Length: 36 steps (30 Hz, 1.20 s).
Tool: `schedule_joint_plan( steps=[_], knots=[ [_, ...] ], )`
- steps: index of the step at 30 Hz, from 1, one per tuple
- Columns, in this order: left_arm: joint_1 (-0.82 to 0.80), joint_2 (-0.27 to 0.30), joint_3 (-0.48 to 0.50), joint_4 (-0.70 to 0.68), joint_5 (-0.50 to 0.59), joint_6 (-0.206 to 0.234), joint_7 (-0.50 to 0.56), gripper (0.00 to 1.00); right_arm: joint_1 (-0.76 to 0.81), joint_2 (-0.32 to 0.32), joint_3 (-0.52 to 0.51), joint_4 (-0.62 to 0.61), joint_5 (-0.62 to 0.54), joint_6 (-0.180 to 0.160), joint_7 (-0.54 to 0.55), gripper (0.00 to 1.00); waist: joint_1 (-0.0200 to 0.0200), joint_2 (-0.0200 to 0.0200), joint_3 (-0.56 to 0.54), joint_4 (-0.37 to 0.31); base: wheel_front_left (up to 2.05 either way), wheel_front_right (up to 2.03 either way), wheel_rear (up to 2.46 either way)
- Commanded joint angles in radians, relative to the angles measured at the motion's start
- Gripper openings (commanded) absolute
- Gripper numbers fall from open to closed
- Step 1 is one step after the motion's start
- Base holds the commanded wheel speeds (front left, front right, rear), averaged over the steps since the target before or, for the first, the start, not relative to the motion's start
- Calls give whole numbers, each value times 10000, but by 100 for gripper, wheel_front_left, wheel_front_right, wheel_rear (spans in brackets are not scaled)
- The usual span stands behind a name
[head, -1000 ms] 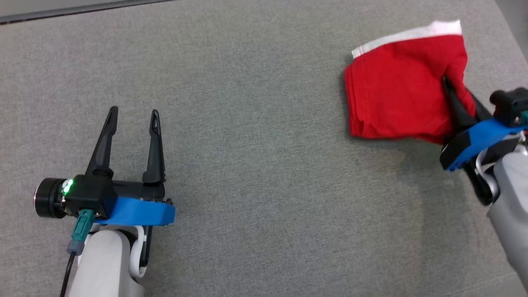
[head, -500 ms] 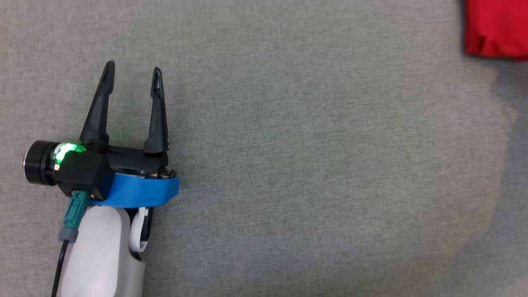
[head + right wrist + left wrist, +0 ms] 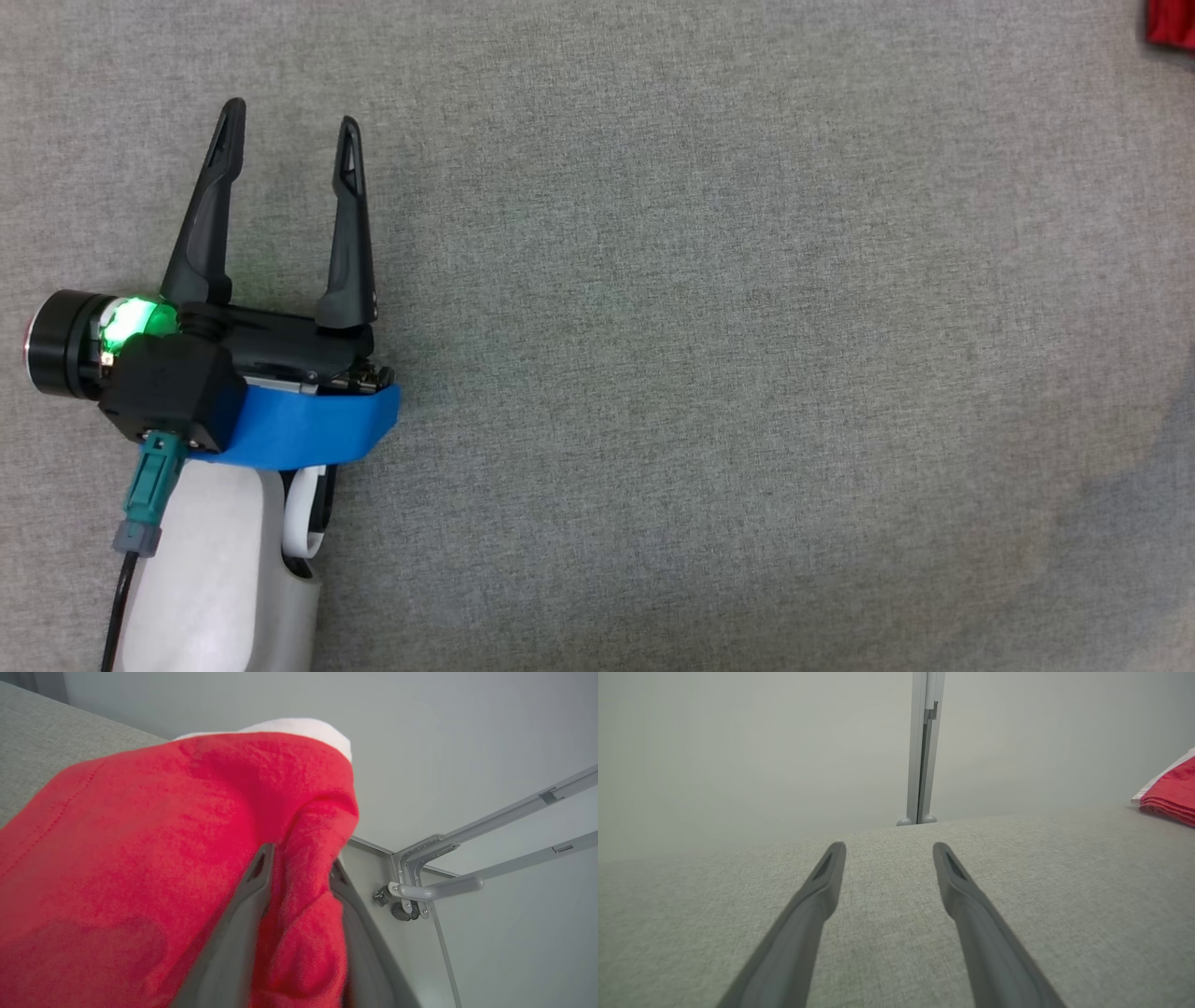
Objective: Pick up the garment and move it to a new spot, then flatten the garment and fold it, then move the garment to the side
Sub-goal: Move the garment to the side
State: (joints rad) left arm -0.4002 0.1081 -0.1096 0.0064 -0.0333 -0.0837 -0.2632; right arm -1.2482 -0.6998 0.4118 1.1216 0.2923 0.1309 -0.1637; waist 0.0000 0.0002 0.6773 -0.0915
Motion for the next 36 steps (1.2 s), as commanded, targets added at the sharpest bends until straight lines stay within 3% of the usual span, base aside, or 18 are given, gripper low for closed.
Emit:
schedule_joint_plan(
  steps=[1,7,13,25,32,36],
  knots=[
    [-44,54,11,30,62,60,-21,100,-282,19,-65,185,-132,-2,-211,100,0,-2,-14,-3,0,0,0],
    [73,42,39,104,-84,127,-23,100,-519,257,-466,792,-550,-2,-751,100,0,-2,-316,13,0,0,0],
    [485,29,212,258,-280,220,-24,100,0,943,-992,415,-481,-2,-1018,100,0,-2,-1096,-53,0,0,0],
    [1964,-83,720,806,-701,304,-23,100,3464,3129,-2190,-3433,-914,0,-1021,100,0,-2,-3415,104,0,0,0],
    [2956,-157,1009,1041,-839,366,-23,100,5515,4204,-2158,-4933,-938,0,-1023,100,0,-2,-4630,188,0,0,0],
    [3387,-226,1110,1204,-908,341,-24,100,6580,4483,-2155,-5485,-733,0,-1020,100,0,-2,-5191,250,0,0,0]
  ],
)
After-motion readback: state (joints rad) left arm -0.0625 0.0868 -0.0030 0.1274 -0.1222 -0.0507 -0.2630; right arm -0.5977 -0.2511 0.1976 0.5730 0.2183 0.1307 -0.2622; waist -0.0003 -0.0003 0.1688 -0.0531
